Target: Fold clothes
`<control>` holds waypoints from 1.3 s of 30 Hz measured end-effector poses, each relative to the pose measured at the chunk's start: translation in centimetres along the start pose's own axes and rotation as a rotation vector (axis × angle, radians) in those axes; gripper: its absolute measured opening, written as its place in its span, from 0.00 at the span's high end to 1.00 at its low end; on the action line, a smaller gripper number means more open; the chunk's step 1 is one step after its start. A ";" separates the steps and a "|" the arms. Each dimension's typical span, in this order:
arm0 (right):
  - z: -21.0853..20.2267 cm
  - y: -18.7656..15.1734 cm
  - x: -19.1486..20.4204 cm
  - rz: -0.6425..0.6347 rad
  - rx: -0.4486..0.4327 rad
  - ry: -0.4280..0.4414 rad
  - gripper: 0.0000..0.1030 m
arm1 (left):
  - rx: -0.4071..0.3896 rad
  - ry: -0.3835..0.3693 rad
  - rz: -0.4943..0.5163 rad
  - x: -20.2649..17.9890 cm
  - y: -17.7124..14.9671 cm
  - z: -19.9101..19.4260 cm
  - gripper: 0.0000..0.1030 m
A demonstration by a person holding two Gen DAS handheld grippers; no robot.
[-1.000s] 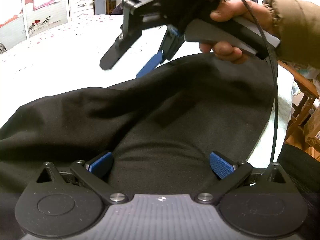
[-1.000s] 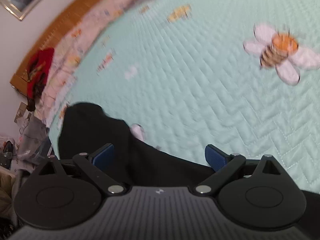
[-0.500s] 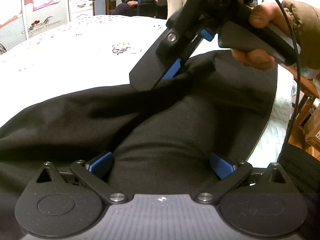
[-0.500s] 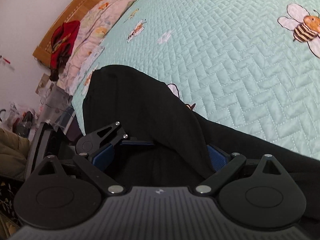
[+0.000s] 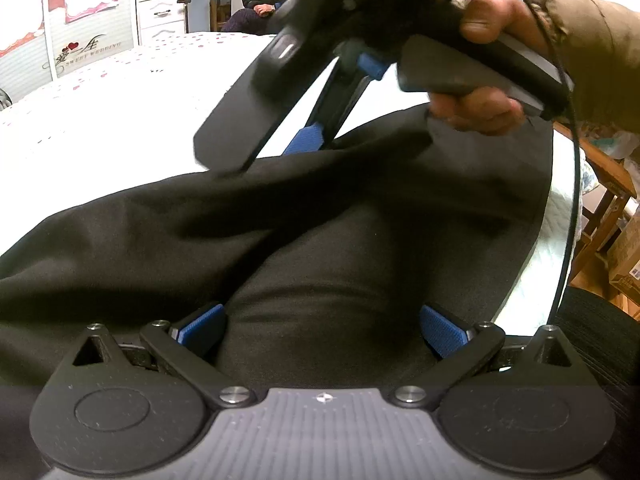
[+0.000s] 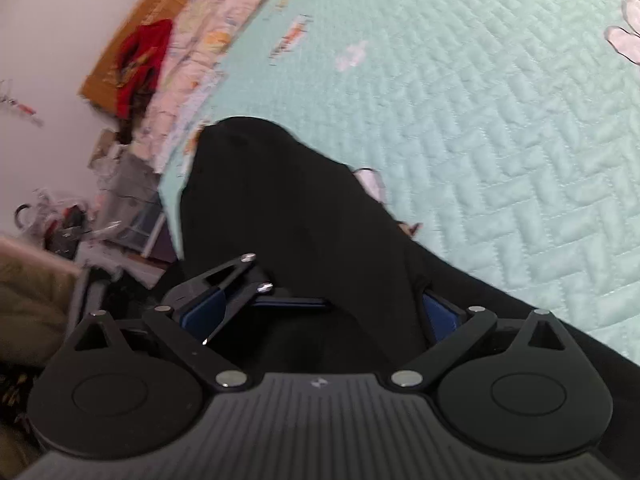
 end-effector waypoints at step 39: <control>3.9 11.4 -4.3 0.668 -0.357 0.377 0.00 | -0.013 -0.010 -0.011 3.3 -0.9 -3.2 0.01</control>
Point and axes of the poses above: each gripper's, at about its wrist camera, not at the fingertips, and z roughly the way its jaws point, x to its left, y to its top, the point moved 6 cm from there along z, roughly the way its jaws point, and after that the axes turned 14 degrees about -y, right-handed, at the moved point
